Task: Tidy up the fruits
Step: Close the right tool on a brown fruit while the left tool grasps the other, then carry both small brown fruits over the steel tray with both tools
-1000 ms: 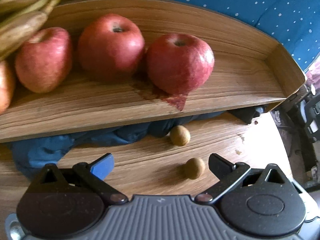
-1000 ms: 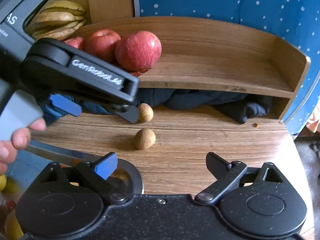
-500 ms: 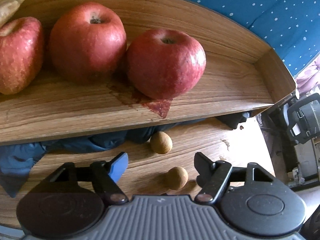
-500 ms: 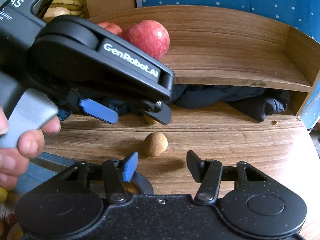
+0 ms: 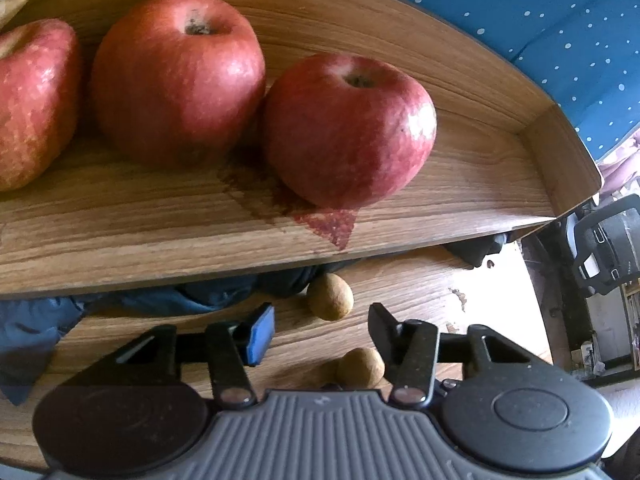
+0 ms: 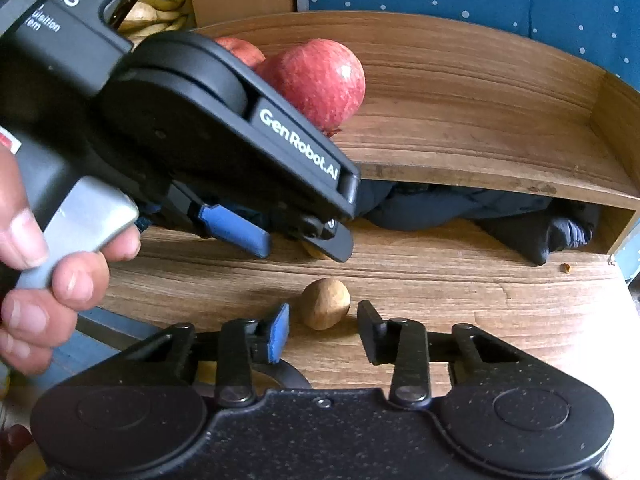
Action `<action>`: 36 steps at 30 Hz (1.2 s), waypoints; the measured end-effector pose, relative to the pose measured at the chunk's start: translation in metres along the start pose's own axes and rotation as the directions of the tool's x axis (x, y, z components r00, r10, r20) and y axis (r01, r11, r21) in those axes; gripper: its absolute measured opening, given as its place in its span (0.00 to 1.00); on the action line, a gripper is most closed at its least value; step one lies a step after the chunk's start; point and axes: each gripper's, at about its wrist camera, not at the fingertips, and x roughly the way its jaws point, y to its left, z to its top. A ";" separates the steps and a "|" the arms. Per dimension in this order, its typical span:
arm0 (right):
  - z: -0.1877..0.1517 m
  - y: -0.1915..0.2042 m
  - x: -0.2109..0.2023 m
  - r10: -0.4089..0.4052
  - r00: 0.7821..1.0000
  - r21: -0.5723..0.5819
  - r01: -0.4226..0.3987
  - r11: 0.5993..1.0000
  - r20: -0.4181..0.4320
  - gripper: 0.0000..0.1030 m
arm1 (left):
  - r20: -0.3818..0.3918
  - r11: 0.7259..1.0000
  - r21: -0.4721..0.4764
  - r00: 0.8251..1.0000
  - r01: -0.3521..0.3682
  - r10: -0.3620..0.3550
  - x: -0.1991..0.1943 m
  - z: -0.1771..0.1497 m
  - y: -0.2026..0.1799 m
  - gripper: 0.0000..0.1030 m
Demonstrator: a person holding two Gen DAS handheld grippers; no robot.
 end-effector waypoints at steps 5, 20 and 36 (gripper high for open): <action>0.001 0.002 -0.001 -0.002 1.000 -0.010 0.002 1.000 -0.001 0.31 | 0.003 1.000 0.002 1.000 0.000 0.000 0.004 0.001 -0.002 0.40; 0.005 0.008 -0.004 -0.026 1.000 -0.018 0.026 1.000 0.001 0.29 | 0.021 1.000 -0.022 1.000 0.003 -0.003 0.005 -0.001 0.002 0.26; 0.001 0.006 -0.014 -0.029 0.999 -0.021 0.029 0.999 0.014 0.29 | 0.066 0.999 -0.040 0.998 -0.012 0.014 -0.025 -0.019 0.006 0.26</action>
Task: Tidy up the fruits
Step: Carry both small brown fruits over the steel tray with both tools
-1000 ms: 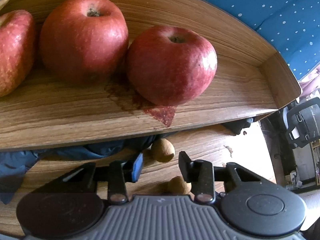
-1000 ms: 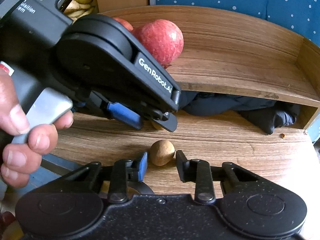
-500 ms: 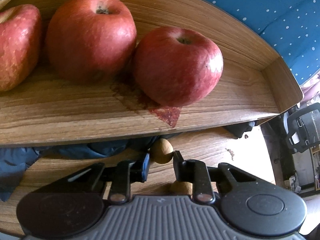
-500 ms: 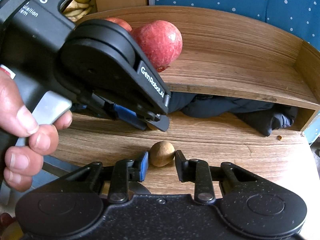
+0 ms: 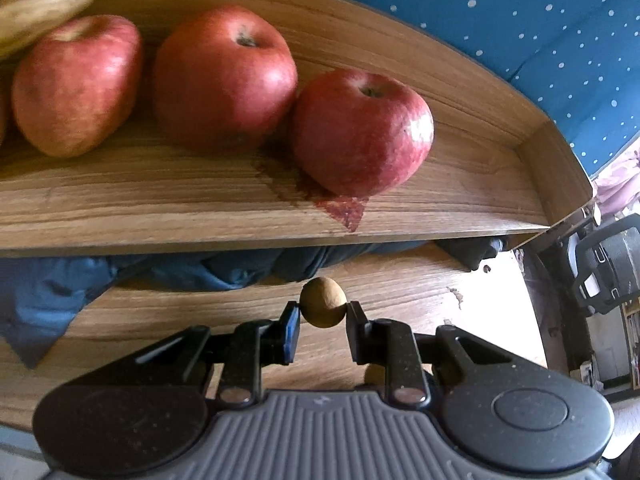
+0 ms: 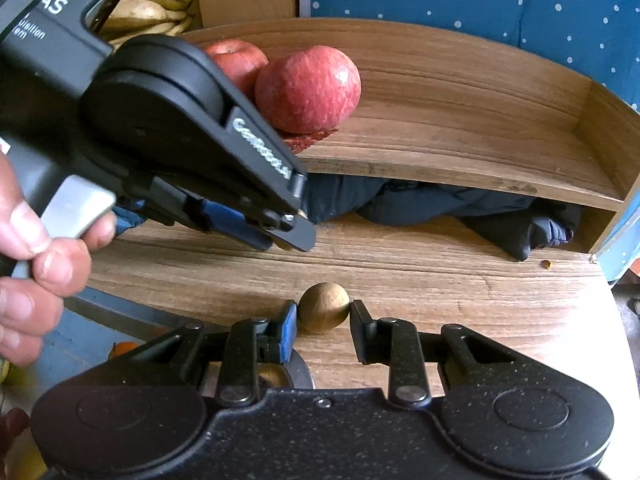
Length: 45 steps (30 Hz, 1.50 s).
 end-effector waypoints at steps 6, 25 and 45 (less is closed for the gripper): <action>-0.004 -0.001 -0.010 0.012 1.000 -0.009 -0.012 1.000 0.023 0.29 | 0.038 1.000 -0.019 0.999 -0.024 0.025 -0.021 -0.010 0.004 0.26; -0.018 0.020 -0.066 0.164 0.981 -0.169 -0.145 0.975 0.104 0.29 | 0.128 0.967 -0.199 0.974 -0.159 0.187 -0.093 -0.076 0.044 0.26; -0.034 0.070 -0.078 0.334 0.942 -0.331 -0.301 0.894 0.044 0.29 | 0.110 0.919 -0.320 0.955 -0.229 0.276 -0.126 -0.130 0.078 0.26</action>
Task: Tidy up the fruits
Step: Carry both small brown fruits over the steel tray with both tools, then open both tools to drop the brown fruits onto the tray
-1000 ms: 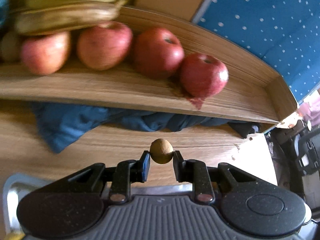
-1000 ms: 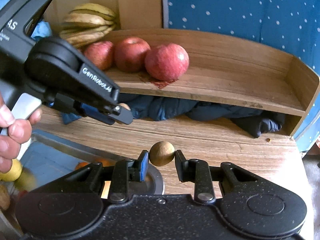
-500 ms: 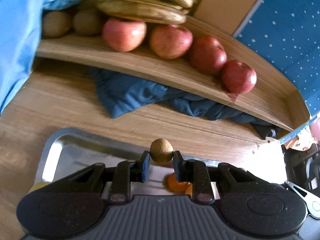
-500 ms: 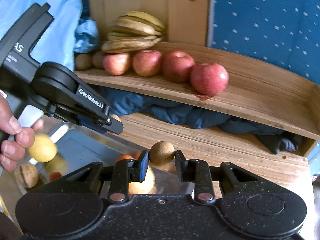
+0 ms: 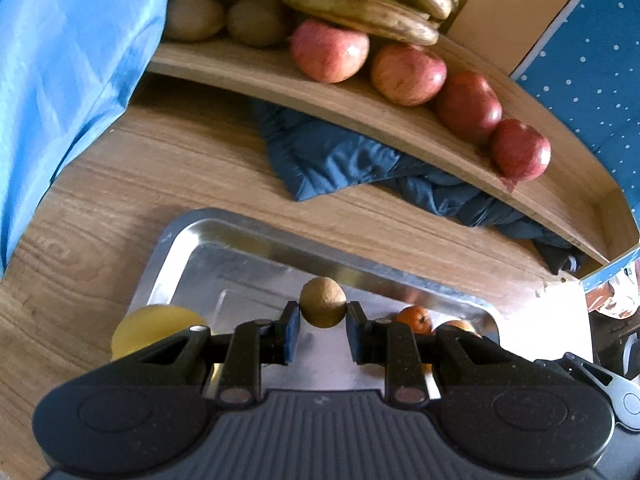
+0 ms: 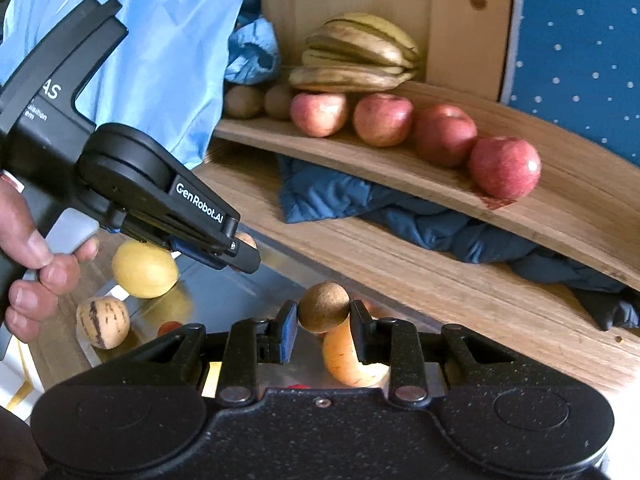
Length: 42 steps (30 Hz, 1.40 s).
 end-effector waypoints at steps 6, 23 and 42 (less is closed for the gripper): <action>-0.004 0.009 0.007 0.023 0.999 -0.020 -0.024 1.000 -0.035 0.29 | -0.022 1.000 0.002 1.000 0.000 0.000 0.005 -0.004 0.005 0.26; -0.007 0.012 0.012 0.022 0.998 -0.016 -0.023 1.000 -0.066 0.29 | -0.078 0.998 0.055 0.997 0.015 -0.011 0.020 -0.007 -0.002 0.26; -0.009 0.013 0.006 0.024 0.998 -0.027 -0.026 0.999 -0.053 0.39 | -0.048 0.999 0.043 0.999 0.026 -0.024 0.008 -0.010 -0.002 0.37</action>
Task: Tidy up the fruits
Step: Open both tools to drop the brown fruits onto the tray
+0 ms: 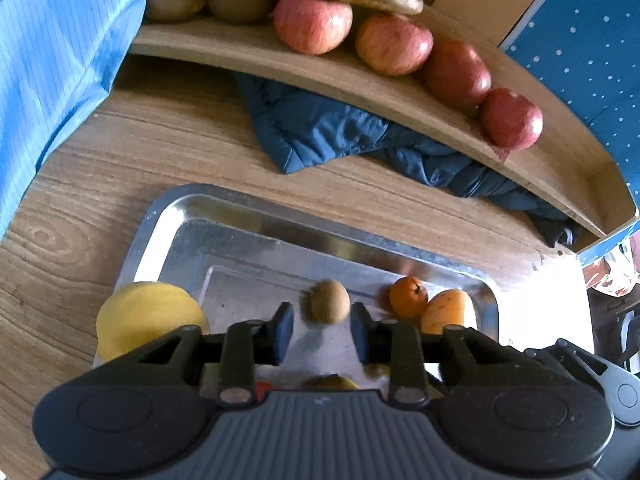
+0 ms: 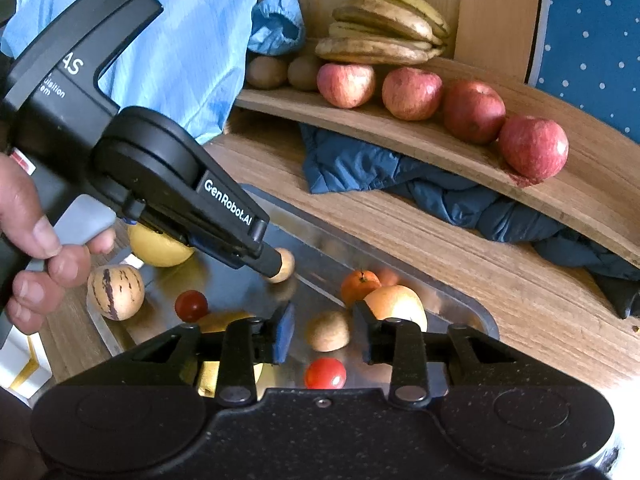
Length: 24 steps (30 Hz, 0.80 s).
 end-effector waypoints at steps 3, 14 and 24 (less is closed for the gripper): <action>0.000 0.000 -0.006 -0.004 1.000 -0.003 0.004 1.000 0.021 0.43 | 0.021 1.000 -0.005 1.000 -0.002 0.002 -0.008 0.000 0.000 0.42; 0.001 -0.010 -0.042 -0.057 0.992 0.037 0.053 0.998 0.115 0.57 | 0.158 0.999 -0.040 0.987 -0.010 0.016 -0.052 -0.003 -0.004 0.82; -0.012 -0.020 -0.087 -0.131 0.972 0.116 0.109 0.987 0.197 0.85 | 0.257 0.998 -0.032 0.965 -0.046 0.053 -0.081 -0.035 -0.012 0.97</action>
